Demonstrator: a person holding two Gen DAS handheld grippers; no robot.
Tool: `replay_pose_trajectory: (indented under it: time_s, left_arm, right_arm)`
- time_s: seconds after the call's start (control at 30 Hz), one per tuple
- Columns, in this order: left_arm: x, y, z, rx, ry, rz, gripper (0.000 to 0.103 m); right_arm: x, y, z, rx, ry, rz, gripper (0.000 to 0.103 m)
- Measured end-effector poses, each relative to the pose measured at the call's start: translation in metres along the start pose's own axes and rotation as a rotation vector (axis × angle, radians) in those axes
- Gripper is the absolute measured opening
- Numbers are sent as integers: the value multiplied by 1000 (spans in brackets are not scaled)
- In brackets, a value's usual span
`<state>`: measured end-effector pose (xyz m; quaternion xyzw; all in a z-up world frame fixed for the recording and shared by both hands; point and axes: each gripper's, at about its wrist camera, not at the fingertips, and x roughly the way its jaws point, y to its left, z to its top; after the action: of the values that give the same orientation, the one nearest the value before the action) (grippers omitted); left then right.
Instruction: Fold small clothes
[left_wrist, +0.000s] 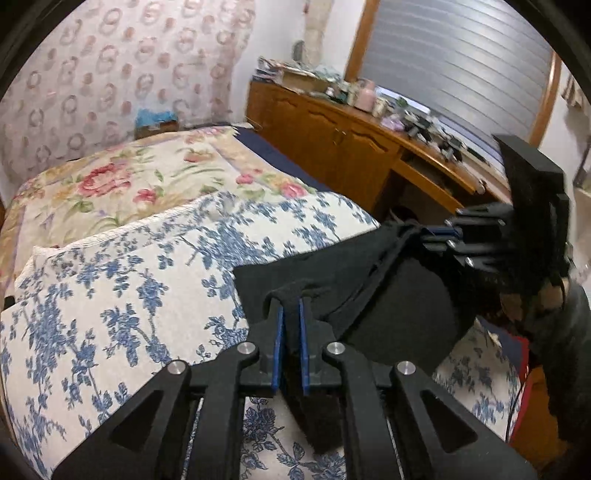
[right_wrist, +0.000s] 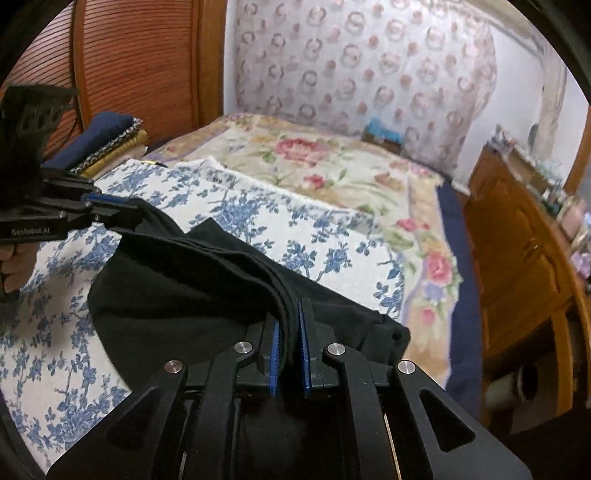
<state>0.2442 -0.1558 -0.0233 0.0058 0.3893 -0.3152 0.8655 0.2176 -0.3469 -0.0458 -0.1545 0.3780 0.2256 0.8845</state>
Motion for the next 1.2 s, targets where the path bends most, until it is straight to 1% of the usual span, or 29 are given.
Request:
replay_pose_trajectory:
  time_s: [0.03,0.07,0.1,0.13,0.17,0.23,0.3,0.33,0.4,0.5,0.6,0.7,0.77,0.8,0.83,0.87,0.93,1.03,1.2]
  left_arm:
    - [-1,1,0,7,0,3,15]
    - [-2,1,0,17,-1,16,26]
    - [-4,1,1,29,-2,21,34]
    - [-5,1,1,34,-2,19,44]
    - [-5,0,1,42,7,15,46]
    - [-6,-1,0,66,16,27,47]
    - [-4,0,0,70,28,18,47]
    - [-1,1,-1,65,38,8,47]
    - [7,3,0,58,55,15,47]
    - [18,4,1,55,71,25,47]
    - [22,7,3,39,68,26,47]
    - [21,11,4,28,58,28,47]
    - [18,13,5,21,48,31,47]
    - [17,14,5,18,43,31,48]
    - [15,14,5,16,38,31,47]
    - [14,15,4,16,34,32,47]
    - [11,15,4,19,26,38,47]
    - [8,16,3,15,16,38,47]
    - [4,14,1,16,3,39,47]
  right_arm:
    - [3,-3,0,4,6,13,5]
    - [6,-6,1,8,12,27,6]
    - [8,-10,2,13,15,36,7]
    - [9,-14,5,19,19,44,8]
    - [10,-16,6,22,22,54,9]
    - [11,-20,13,23,23,90,9]
    - [13,-24,19,14,28,95,9]
    - [13,-27,23,13,28,88,9]
    - [13,-33,28,16,21,68,11]
    - [14,-47,36,32,17,-24,11]
    - [1,-58,38,80,-24,-33,11]
    - [-17,-59,33,93,-48,-59,14]
    - [-28,-59,25,113,-56,-84,27]
    - [-34,-58,20,130,-64,-95,31]
    - [-40,-55,14,142,-70,-96,37]
    - [-46,-51,9,145,-75,-91,39]
    - [-52,-42,1,139,-72,-97,39]
    - [-60,-27,-13,143,-61,-79,39]
    - [-58,-9,-36,139,-5,-67,39]
